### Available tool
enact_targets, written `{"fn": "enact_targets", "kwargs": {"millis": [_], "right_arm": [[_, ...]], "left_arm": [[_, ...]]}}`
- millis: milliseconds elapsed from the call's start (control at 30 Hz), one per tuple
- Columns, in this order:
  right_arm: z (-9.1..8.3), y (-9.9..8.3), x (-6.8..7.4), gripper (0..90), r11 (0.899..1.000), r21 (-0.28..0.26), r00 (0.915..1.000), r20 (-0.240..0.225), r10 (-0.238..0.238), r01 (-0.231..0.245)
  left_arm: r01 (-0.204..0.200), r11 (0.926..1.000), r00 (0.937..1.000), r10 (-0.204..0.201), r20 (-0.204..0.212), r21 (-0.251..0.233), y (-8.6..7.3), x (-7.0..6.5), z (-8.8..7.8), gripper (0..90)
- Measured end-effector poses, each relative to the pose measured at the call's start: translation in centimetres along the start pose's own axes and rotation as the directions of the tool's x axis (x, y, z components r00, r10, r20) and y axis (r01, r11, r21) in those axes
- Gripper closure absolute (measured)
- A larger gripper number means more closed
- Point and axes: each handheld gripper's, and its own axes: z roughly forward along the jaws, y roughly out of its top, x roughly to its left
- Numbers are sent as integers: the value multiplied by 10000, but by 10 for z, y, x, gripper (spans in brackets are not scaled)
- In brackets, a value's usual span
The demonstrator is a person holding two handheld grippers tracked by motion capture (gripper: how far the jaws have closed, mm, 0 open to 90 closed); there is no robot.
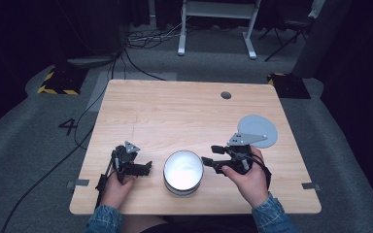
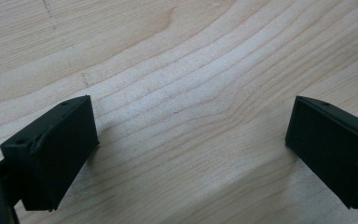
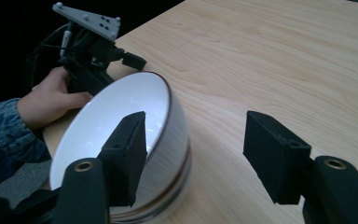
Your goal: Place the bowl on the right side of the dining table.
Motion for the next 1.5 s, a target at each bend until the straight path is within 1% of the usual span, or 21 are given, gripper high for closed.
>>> {"fn": "enact_targets", "kwargs": {"millis": [67, 233, 333, 367, 433, 500, 533, 567, 633, 667, 767, 800, 833, 867, 900, 967, 1067, 1300, 1367, 1400, 1500], "right_arm": [[6, 4, 5, 400, 9999, 126, 9999, -75, -86, 87], [24, 8, 11, 439, 9955, 847, 9988, 199, -444, 425], [37, 10, 11, 504, 9911, 1205, 9973, 382, -621, 571], [39, 10, 12, 510, 9908, 1256, 9975, 424, -564, 507], [45, 11, 12, 544, 9878, 1458, 9974, 379, -605, 544], [51, 12, 14, 569, 9805, 1846, 9956, 515, -779, 671], [54, 13, 16, 574, 9736, 2156, 9947, 530, -881, 747], [56, 13, 17, 597, 9661, 2466, 9943, 525, -923, 767], [60, 14, 18, 666, 9557, 2782, 9922, 497, -1146, 964], [62, 14, 19, 709, 9517, 2906, 9930, 344, -1134, 986], [64, 16, 16, 791, 9477, 3036, 9920, 459, -1176, 983], [65, 16, 15, 802, 9498, 2999, 9933, 444, -1069, 888], [65, 17, 14, 802, 9499, 3067, 9962, 409, -769, 608], [65, 17, 14, 801, 9468, 3203, 9974, 503, -511, 323], [66, 19, 12, 807, 9482, 3171, 9987, 397, -314, 172], [67, 22, 10, 811, 9431, 3319, 9992, 391, 62, -188], [69, 25, 10, 820, 9402, 3394, 9988, 481, 127, -283], [70, 29, 8, 810, 9378, 3460, 9993, 319, 200, -298], [71, 32, 7, 808, 9356, 3513, 9992, 269, 290, -366], [70, 35, 8, 809, 9303, 3632, 9986, 341, 416, -511], [68, 41, 7, 810, 9357, 3511, 9993, 262, 263, -338]], "left_arm": [[-3, 10000, 10000, 3, 0, 2, 0, 0, 0, 23], [-2, 10000, 10000, 2, 3, 2, 0, 0, 0, 23], [-1, 10000, 10000, 1, 1, 0, 0, 0, 0, 23], [-2, 10000, 10000, 2, 2, 1, 0, 0, 0, 23], [0, 10000, 10000, 0, 3, -2, 0, 0, 0, 23], [-11, 10000, 10000, 11, 7, -4, 0, 0, 0, 22], [-16, 10000, 10000, 16, 8, 2, 0, 0, 0, 23], [-11, 10000, 10000, 11, 5, -3, 0, 0, 0, 23], [-14, 10000, 10000, 14, 7, -2, 0, 0, 0, 23], [-12, 10000, 10000, 12, 7, -2, 0, 0, 0, 23], [-16, 10000, 10000, 16, 7, 0, 0, 0, 0, 23], [-12, 10000, 10000, 12, 6, -3, 0, 0, 0, 23], [-12, 10000, 10000, 12, 7, -3, 0, 0, 0, 23], [-11, 10000, 10000, 11, 38, 21, 0, 0, 0, 23], [-13, 10000, 10000, 13, 36, 18, 0, 0, 0, 22], [-24, 10000, 10000, 24, 20, 13, 0, 0, 0, 22], [-13, 10000, 10000, 13, 35, 17, 0, 0, 0, 23], [-9, 10000, 10000, 9, 21, 6, 0, 0, 0, 23], [-12, 10000, 10000, 12, 35, 19, 0, 0, 0, 22], [-12, 10000, 10000, 12, 33, 16, 0, 0, 0, 22], [7, 10000, 10000, -7, 35, 11, 0, 0, 0, 22]]}}
